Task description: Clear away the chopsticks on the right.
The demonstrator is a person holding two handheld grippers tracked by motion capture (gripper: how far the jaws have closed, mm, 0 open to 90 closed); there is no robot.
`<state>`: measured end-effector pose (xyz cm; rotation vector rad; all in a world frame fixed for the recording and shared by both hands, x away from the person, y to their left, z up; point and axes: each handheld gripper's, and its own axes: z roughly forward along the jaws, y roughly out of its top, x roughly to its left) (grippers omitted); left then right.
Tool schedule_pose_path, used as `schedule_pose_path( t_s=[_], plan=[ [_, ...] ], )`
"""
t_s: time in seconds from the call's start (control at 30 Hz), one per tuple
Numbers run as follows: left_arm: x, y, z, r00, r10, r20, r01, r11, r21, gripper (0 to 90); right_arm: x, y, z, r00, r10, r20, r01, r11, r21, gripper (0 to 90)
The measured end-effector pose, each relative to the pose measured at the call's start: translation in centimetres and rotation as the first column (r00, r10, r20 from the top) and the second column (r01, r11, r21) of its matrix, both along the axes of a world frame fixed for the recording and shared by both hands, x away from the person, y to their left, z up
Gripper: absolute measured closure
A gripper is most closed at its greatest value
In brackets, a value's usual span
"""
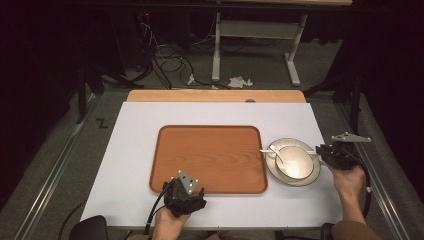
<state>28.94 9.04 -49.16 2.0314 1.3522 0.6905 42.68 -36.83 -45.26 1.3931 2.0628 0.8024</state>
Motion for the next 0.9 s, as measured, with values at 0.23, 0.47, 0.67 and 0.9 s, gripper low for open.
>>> schedule_pose_path(
  t_s=[0.23,0.47,0.67,0.9],
  plan=[
    [-0.2,0.0,-0.3,1.0,-0.002,-0.001,0.002,1.0,0.008,21.0,0.9,0.5,-0.5,0.9989,0.029,-0.038,-0.03,0.999,-0.025,75.6],
    [-0.5,0.0,-0.3,1.0,0.004,0.003,-0.004,0.9999,0.016,20.5,1.5,0.5,-0.8,0.9967,0.05,-0.064,-0.054,0.997,-0.052,71.6],
    [-0.6,0.1,-0.4,0.9999,0.013,0.002,-0.013,0.9996,0.024,20.5,2.0,0.6,-0.9,0.9944,0.079,-0.071,-0.083,0.995,-0.057,70.4],
    [-0.8,0.5,-0.6,0.9995,0.026,-0.015,-0.026,0.9996,0.011,20.5,2.8,1.1,-0.9,0.9868,0.131,-0.095,-0.135,0.99,-0.034,71.0]
  ],
)
